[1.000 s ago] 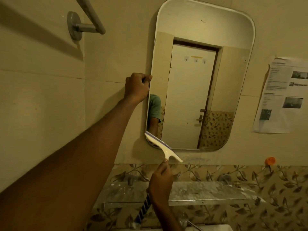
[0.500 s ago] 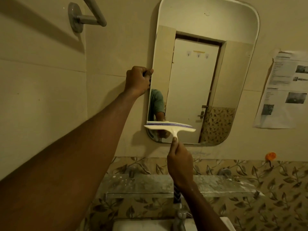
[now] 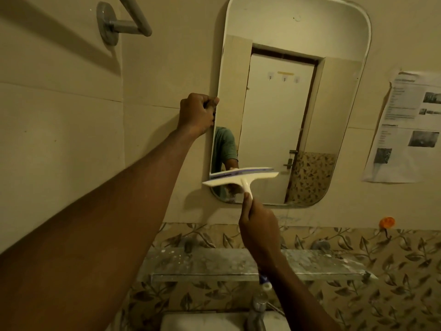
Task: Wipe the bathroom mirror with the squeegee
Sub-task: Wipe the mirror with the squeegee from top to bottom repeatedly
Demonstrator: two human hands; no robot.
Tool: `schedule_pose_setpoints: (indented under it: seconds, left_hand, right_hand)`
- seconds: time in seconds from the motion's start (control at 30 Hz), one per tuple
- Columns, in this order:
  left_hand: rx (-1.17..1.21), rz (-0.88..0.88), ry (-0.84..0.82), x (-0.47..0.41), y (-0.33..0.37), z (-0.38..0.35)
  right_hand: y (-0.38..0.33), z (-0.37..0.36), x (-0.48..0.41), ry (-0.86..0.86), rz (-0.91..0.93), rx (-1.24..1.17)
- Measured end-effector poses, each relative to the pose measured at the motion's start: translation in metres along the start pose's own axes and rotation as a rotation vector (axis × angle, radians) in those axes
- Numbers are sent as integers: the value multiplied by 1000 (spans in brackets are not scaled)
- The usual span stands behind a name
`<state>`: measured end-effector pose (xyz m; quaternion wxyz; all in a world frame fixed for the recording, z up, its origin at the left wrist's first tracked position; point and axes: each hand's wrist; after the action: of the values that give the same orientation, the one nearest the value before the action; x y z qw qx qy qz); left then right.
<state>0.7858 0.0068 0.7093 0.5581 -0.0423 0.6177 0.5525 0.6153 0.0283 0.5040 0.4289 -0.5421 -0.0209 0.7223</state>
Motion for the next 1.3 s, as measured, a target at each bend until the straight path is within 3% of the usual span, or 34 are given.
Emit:
schedule_pose_setpoints:
  seconds: [0.33,0.43,0.53,0.63,0.83,1.17,1.3]
  left_hand:
    - [-8,-4,-4,3,2,1]
    - [6,1,3,3,2,1]
    - [-4,4,14,4,2,0]
    - [-20,-2,22,4,3,-1]
    - [-33,4,41,5,3,-1]
    - [-21,-8,37,4,0,-4]
    - [-17,-10,36,4,1,-3]
  right_hand:
    - [47,9,42,-216,-48,146]
    - [46,24,26,-114,14,113]
    - [42,36,-4,22,-39,-10]
    - [46,26,2,-5,-92,-95]
    - [76,23,42,-124,-180,-42]
    - [94,68,23,88,-159,-121]
    - [104,76,-3,165,-235,-49]
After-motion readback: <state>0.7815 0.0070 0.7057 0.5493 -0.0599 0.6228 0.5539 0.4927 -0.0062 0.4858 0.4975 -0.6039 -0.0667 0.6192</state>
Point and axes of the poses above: each hand's wrist, its own x-axis away from the middle knuckle, its own z-axis out of the back of the hand, y = z × x, and after that the axes turned 6 degrees about -x, right-handed
